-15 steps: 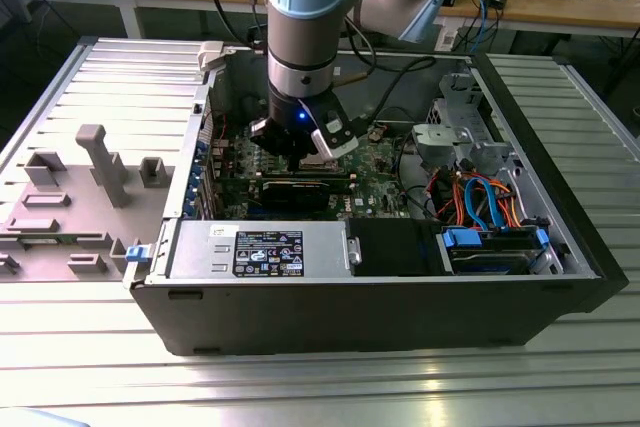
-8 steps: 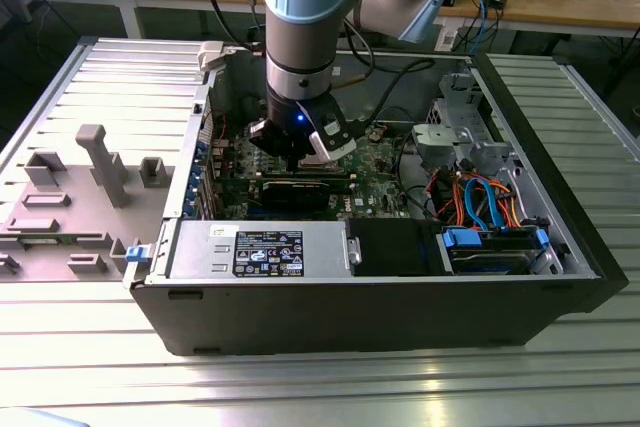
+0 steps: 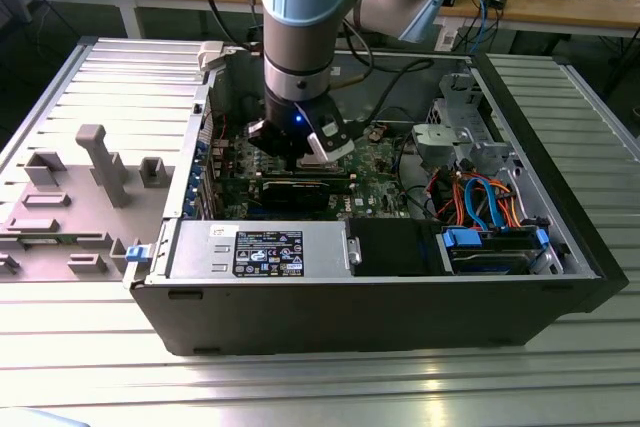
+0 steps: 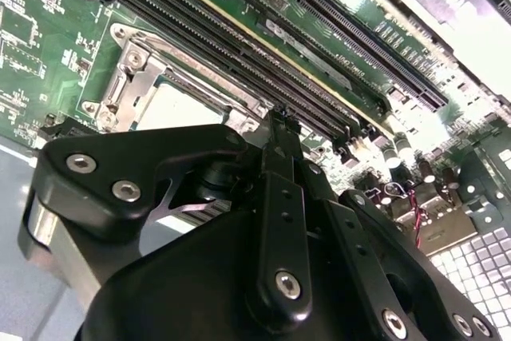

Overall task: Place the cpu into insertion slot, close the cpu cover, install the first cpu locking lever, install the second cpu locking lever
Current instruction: 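Install the second cpu locking lever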

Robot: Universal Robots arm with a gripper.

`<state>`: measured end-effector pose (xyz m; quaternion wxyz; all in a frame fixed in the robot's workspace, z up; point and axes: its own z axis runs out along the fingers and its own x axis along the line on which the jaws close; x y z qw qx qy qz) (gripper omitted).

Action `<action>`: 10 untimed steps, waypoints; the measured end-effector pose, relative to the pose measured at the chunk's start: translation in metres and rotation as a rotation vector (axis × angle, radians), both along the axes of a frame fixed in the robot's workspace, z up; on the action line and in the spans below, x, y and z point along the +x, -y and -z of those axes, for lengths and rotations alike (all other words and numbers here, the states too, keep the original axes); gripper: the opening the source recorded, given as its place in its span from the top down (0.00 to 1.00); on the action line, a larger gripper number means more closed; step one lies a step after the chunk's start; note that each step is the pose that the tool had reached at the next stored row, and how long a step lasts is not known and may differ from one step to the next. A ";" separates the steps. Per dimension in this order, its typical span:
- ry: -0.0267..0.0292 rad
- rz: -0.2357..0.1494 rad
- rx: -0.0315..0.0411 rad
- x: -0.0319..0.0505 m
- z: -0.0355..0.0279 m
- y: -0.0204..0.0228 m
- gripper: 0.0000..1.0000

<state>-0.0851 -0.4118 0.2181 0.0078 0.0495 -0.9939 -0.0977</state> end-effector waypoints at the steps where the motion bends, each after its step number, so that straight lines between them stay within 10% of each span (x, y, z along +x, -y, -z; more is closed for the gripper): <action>1: 0.0000 0.000 0.0024 -0.0003 0.0002 0.0016 0.89; 10: -0.0001 0.000 0.0146 -0.0015 0.0034 0.0064 0.89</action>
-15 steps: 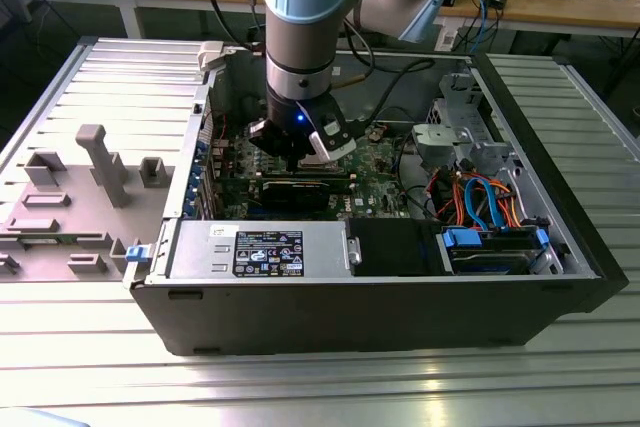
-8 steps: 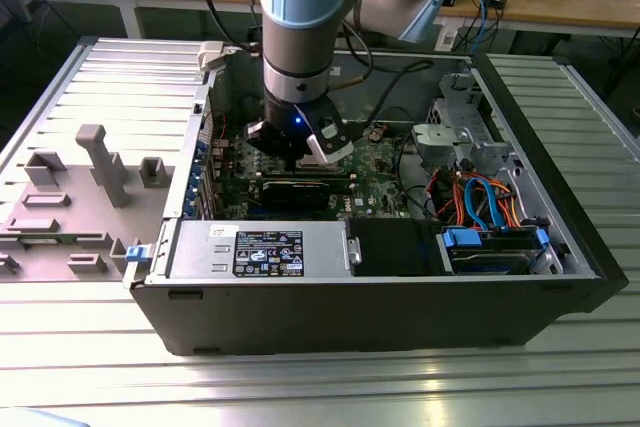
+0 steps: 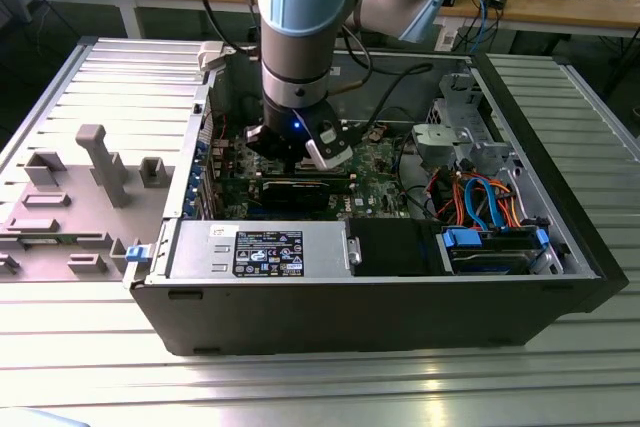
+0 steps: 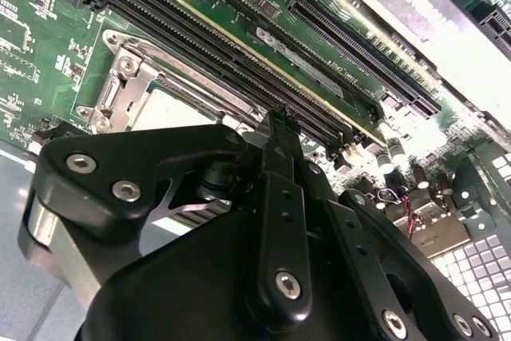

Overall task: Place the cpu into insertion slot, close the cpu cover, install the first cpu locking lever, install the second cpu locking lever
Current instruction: 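Install the second cpu locking lever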

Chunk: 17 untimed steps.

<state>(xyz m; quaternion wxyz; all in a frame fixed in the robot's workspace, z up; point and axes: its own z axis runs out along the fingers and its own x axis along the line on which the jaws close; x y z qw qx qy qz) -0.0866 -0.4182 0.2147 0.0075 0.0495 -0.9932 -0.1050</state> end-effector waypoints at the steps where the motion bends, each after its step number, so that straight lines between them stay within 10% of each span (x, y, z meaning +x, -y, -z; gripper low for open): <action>1: 0.0000 0.000 0.0015 0.0000 0.0003 0.0002 0.89; 17: -0.0019 0.000 0.0343 -0.0010 0.0065 0.0026 0.89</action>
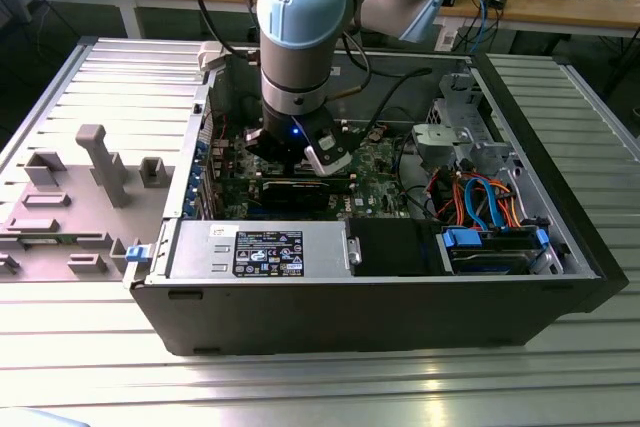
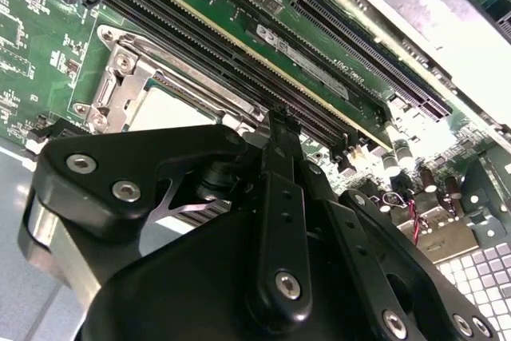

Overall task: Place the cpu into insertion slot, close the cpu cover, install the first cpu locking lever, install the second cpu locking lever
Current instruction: 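Install the second cpu locking lever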

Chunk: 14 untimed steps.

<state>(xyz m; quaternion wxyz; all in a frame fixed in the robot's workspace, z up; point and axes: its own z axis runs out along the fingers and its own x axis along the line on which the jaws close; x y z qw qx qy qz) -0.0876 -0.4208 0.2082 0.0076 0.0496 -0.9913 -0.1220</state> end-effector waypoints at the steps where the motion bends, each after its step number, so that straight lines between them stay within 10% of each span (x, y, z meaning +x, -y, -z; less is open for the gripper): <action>1: 0.0001 0.000 0.0003 0.0000 0.0001 0.0000 0.89; 14: 0.0000 0.000 0.0096 -0.0015 0.0039 -0.0002 0.89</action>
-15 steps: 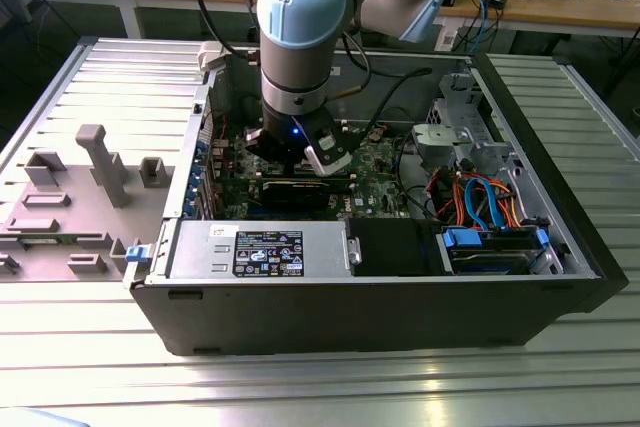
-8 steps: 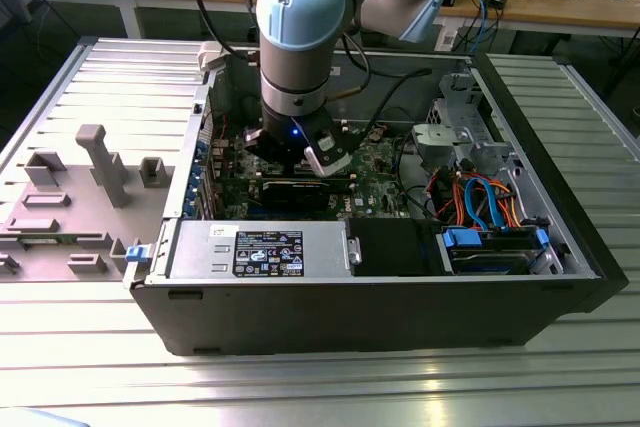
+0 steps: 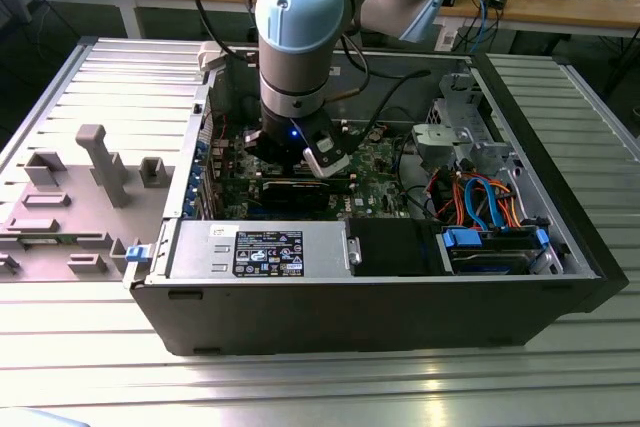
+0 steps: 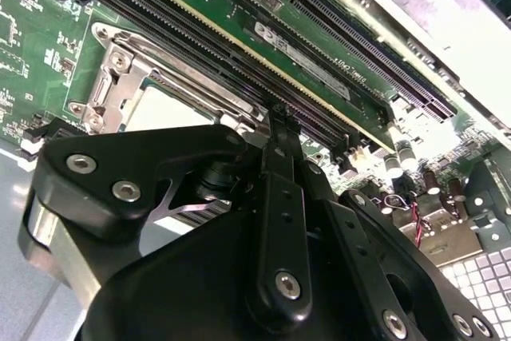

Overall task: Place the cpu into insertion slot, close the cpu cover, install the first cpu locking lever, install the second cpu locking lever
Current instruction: 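Install the second cpu locking lever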

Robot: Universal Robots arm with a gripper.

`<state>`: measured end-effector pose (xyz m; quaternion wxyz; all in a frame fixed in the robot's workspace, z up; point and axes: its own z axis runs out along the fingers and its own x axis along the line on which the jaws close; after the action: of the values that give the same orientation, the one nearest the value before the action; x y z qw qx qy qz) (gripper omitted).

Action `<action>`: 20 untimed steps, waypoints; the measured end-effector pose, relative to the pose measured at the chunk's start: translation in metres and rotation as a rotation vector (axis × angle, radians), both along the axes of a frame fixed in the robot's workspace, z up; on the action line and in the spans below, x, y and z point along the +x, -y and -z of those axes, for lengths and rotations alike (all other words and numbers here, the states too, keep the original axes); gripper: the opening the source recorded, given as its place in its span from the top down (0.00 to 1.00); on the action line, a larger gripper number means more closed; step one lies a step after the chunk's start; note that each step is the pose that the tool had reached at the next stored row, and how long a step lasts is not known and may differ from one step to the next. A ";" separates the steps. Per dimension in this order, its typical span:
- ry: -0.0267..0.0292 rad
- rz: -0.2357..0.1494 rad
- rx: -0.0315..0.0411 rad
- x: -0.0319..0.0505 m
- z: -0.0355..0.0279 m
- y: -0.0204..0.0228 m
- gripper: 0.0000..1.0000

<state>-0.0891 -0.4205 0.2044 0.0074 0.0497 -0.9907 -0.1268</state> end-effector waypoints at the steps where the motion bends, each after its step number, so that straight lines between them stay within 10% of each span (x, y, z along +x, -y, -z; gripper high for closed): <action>1: 0.0000 0.000 0.0011 0.0000 0.0003 -0.0002 0.89; 20: 0.0002 0.000 0.0348 -0.0024 0.0066 -0.0029 0.89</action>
<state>-0.0915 -0.4176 0.1977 0.0064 0.0498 -0.9883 -0.1440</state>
